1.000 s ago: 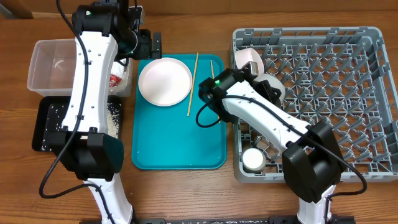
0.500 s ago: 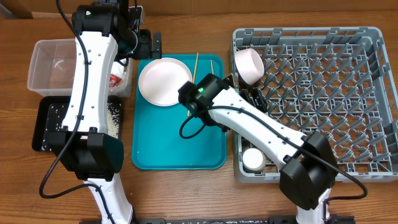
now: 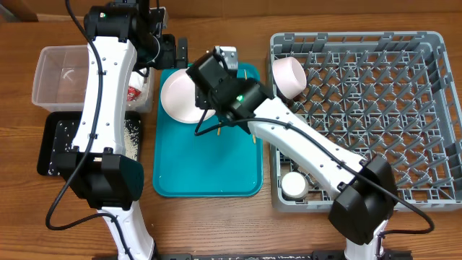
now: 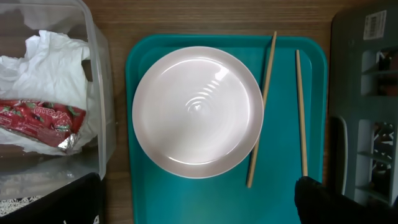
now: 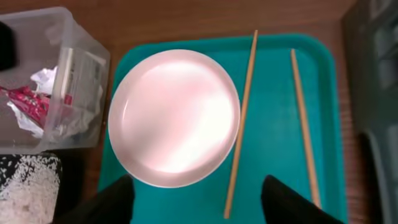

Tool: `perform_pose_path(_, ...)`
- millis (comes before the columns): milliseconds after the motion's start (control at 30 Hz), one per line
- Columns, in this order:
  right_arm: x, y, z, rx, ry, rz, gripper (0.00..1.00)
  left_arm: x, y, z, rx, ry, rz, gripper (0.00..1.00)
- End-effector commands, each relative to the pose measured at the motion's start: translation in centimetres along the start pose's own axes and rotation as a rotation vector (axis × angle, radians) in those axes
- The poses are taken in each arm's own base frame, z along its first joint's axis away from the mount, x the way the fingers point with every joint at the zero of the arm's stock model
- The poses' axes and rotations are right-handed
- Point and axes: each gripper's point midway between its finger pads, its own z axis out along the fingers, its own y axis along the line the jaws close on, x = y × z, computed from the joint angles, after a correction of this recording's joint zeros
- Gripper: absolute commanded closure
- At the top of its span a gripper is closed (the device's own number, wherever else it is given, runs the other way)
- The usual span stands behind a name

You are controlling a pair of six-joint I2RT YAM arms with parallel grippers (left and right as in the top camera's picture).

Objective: Sort waste into correct bins and load items into the dishwasher
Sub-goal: 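Grasp the pink plate edge with the right gripper and lift it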

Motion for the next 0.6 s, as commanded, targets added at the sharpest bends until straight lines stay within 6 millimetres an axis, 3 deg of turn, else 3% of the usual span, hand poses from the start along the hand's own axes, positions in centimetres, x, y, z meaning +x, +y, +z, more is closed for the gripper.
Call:
perform_pose_path(0, 2.1, -1.2, 3.3, 0.013, 0.058, 0.210, 0.42, -0.5, -0.4, -0.8, 0.012, -0.025, -0.001, 0.00)
perform_pose_path(133, 3.2, -0.2, 5.9, -0.022, 0.082, 0.256, 0.48, -0.5, -0.4, -0.8, 0.012, -0.025, -0.001, 0.00)
perform_pose_path(333, 7.0, 0.3, 10.8, -0.031, 0.185, 0.328, 0.58, -0.5, -0.4, -0.8, 0.012, -0.025, -0.001, 0.00)
perform_pose_path(567, 9.6, -0.8, 12.8, 0.018, 0.249, 0.341, 0.60, -0.5, -0.4, -0.8, 0.012, -0.025, -0.001, 0.00)
